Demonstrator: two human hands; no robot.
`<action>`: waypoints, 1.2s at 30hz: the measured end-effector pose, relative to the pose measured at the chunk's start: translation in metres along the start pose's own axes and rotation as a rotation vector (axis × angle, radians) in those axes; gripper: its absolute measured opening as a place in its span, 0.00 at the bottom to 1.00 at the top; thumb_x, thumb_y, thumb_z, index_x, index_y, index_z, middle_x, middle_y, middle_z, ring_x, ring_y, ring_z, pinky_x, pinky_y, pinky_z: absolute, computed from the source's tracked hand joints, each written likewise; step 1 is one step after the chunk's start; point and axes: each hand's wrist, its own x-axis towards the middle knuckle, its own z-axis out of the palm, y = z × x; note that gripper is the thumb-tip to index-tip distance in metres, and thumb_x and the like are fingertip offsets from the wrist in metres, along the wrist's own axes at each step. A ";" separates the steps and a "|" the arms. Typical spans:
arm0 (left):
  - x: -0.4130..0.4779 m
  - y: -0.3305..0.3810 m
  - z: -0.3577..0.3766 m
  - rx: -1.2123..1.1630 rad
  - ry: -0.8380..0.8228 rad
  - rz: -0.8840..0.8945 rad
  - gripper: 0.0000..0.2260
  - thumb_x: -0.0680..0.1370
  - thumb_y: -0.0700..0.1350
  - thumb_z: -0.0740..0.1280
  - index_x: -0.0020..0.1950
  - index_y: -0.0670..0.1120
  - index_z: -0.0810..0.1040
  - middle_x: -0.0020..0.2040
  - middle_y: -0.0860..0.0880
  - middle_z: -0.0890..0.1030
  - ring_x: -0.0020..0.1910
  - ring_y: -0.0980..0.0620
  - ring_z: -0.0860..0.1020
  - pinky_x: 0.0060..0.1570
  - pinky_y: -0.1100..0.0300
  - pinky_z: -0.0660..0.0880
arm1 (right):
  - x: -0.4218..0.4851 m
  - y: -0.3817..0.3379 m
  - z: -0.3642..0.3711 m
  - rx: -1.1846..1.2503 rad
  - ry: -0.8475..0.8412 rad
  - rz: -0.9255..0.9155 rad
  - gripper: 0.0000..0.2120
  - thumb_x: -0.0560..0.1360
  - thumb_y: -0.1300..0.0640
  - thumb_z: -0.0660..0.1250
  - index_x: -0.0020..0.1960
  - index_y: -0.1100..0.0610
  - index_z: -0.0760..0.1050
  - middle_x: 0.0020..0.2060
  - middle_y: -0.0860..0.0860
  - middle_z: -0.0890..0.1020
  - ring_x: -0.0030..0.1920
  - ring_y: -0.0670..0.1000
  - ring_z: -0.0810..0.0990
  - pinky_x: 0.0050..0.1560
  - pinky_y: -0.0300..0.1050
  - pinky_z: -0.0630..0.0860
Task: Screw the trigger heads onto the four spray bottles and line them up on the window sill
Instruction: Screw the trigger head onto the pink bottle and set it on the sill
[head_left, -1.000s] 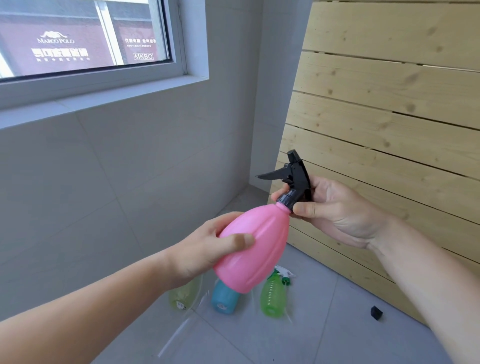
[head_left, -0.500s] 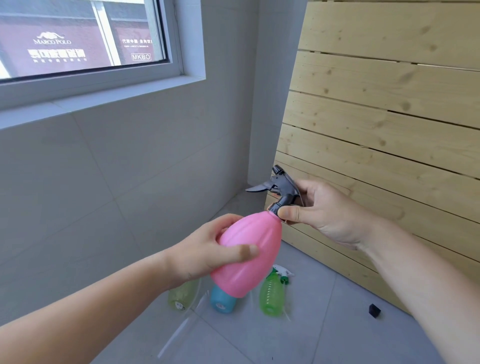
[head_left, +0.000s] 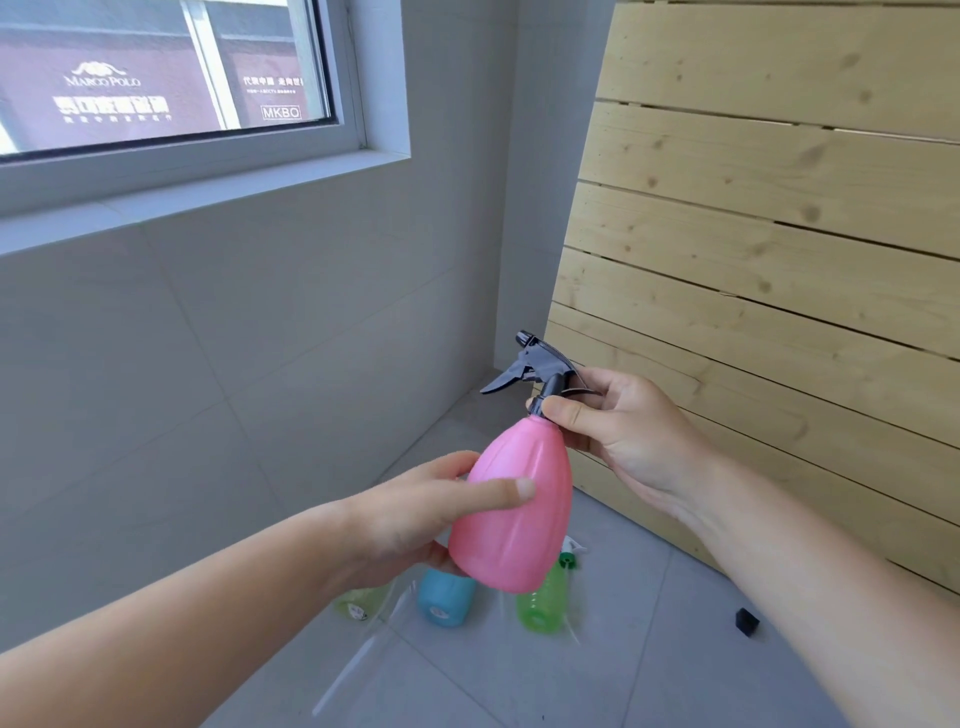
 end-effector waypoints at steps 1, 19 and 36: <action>0.001 0.000 0.000 -0.064 -0.017 -0.018 0.26 0.68 0.57 0.74 0.64 0.50 0.80 0.57 0.48 0.85 0.51 0.49 0.85 0.46 0.51 0.83 | -0.001 -0.001 0.002 0.009 0.011 -0.006 0.08 0.76 0.67 0.70 0.55 0.62 0.81 0.51 0.62 0.86 0.49 0.54 0.83 0.52 0.47 0.81; 0.006 0.004 0.007 0.092 0.154 0.156 0.36 0.57 0.64 0.78 0.61 0.51 0.78 0.57 0.46 0.85 0.51 0.50 0.86 0.49 0.55 0.83 | -0.001 -0.003 0.010 0.022 0.065 -0.073 0.07 0.77 0.67 0.68 0.53 0.60 0.82 0.48 0.58 0.86 0.46 0.53 0.83 0.51 0.46 0.81; 0.008 0.003 0.013 0.011 0.060 0.343 0.37 0.62 0.56 0.79 0.69 0.53 0.73 0.62 0.48 0.83 0.59 0.49 0.84 0.56 0.53 0.83 | 0.000 -0.014 0.016 0.285 0.025 0.003 0.15 0.80 0.56 0.66 0.61 0.66 0.77 0.49 0.58 0.87 0.54 0.56 0.85 0.61 0.55 0.79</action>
